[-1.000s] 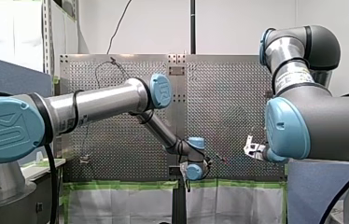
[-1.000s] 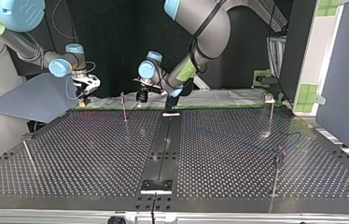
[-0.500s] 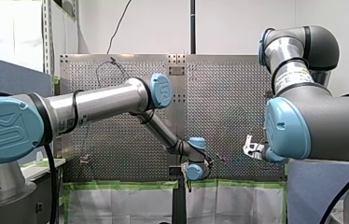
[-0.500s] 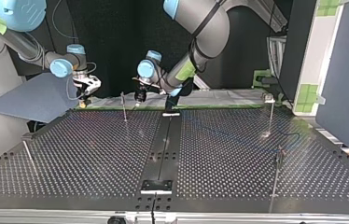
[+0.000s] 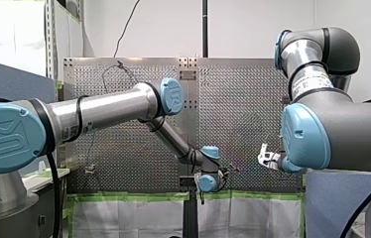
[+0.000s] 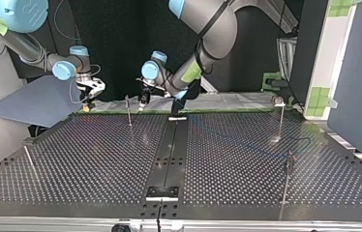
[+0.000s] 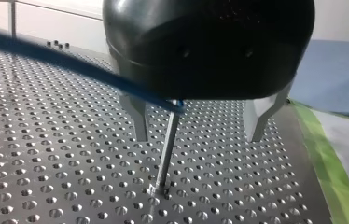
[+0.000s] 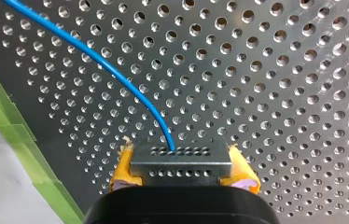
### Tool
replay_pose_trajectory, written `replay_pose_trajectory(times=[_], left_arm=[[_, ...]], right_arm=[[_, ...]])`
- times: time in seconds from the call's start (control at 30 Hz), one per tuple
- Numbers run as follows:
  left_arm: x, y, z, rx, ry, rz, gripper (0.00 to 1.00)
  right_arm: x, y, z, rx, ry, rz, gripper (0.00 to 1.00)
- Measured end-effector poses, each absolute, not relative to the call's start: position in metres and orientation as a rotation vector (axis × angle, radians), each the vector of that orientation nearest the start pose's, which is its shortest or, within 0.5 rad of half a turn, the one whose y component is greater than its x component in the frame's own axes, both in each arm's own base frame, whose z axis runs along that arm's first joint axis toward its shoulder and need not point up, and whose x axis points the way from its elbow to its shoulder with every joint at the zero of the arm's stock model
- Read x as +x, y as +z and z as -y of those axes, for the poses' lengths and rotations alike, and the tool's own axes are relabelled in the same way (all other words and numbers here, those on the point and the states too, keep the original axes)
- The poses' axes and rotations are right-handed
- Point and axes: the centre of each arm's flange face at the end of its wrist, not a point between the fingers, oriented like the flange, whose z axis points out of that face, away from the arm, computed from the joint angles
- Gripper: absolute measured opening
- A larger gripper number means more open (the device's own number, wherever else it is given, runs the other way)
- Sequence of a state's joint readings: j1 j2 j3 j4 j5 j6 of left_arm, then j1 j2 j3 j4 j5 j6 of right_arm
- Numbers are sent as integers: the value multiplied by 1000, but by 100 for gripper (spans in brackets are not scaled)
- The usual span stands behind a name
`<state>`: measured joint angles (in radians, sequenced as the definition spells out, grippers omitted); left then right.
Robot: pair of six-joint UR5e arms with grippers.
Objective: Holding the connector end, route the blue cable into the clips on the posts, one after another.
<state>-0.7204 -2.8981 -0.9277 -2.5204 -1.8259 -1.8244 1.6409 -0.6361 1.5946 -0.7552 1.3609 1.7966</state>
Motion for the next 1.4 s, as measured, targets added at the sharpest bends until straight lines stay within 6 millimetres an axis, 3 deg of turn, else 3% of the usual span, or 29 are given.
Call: replay_pose_trajectory(times=[0.37, 0.77, 1.4], left_arm=[[524, -83, 615, 269, -414, -1678, 100], [515, -22, 641, 307, -431, -1615, 100], [493, -26, 646, 388, -375, -1684, 100]], right_arm=[[199, -23, 630, 1458, 1462, 1435, 0], [200, -24, 629, 1463, 1461, 1438, 0], [200, -25, 628, 1475, 1450, 1444, 0]])
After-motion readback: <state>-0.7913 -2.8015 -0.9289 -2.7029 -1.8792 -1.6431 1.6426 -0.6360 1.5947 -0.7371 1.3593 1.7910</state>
